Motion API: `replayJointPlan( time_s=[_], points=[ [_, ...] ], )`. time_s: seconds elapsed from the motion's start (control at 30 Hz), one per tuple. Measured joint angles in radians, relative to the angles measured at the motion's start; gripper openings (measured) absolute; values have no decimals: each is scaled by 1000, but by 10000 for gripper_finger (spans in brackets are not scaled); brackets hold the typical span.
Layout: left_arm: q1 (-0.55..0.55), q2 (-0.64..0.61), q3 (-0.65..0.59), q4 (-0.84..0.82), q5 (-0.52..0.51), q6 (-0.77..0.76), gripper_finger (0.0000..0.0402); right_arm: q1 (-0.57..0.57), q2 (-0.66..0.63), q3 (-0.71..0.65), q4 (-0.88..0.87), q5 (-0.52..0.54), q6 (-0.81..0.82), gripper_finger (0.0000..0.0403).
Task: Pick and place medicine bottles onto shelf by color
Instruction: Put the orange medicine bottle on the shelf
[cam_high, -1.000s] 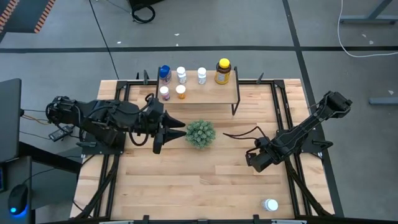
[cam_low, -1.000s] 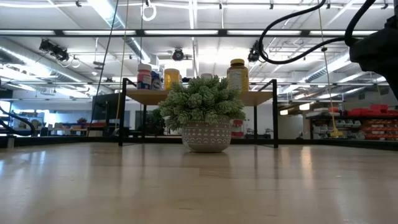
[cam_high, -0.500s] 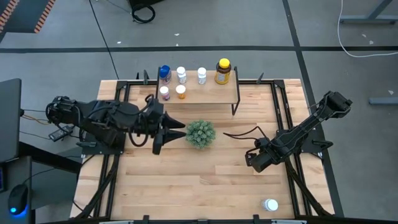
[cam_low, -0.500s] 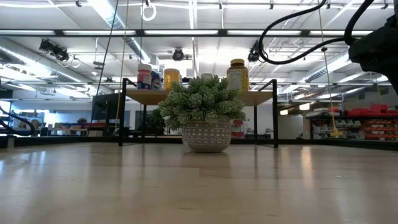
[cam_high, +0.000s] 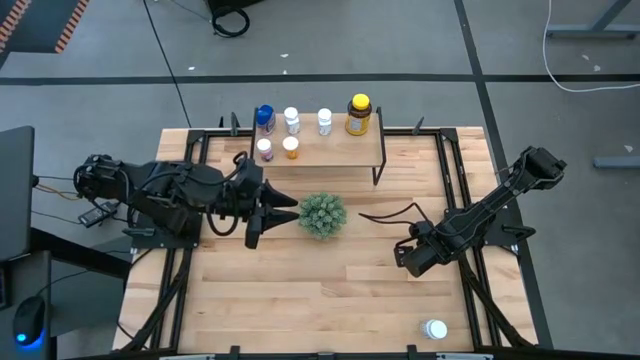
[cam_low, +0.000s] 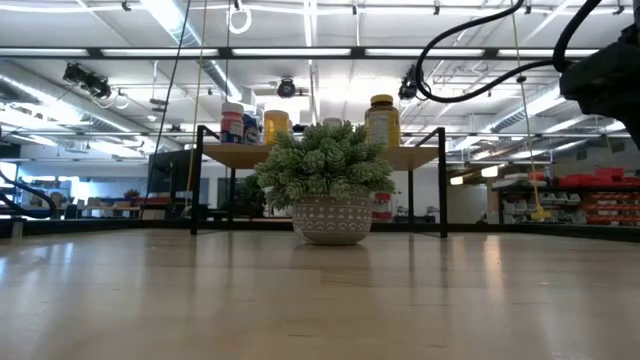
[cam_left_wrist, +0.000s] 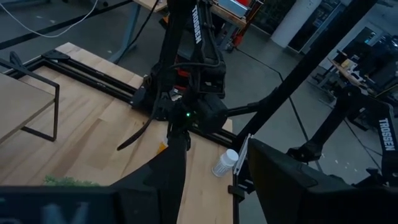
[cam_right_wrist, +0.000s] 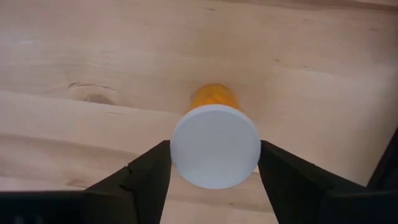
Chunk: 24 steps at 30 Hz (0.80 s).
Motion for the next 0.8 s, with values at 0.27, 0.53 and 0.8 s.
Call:
replayJointPlan(
  time_s=[0.27,0.53,0.8],
  points=[
    [0,0,0,0,0,4,174,0,0,0,0,17,0,229],
    [0,0,0,0,0,6,173,-24,0,56,3,30,-47,228],
    [3,0,0,22,-1,62,173,-200,0,224,-4,134,-351,228]
  ],
)
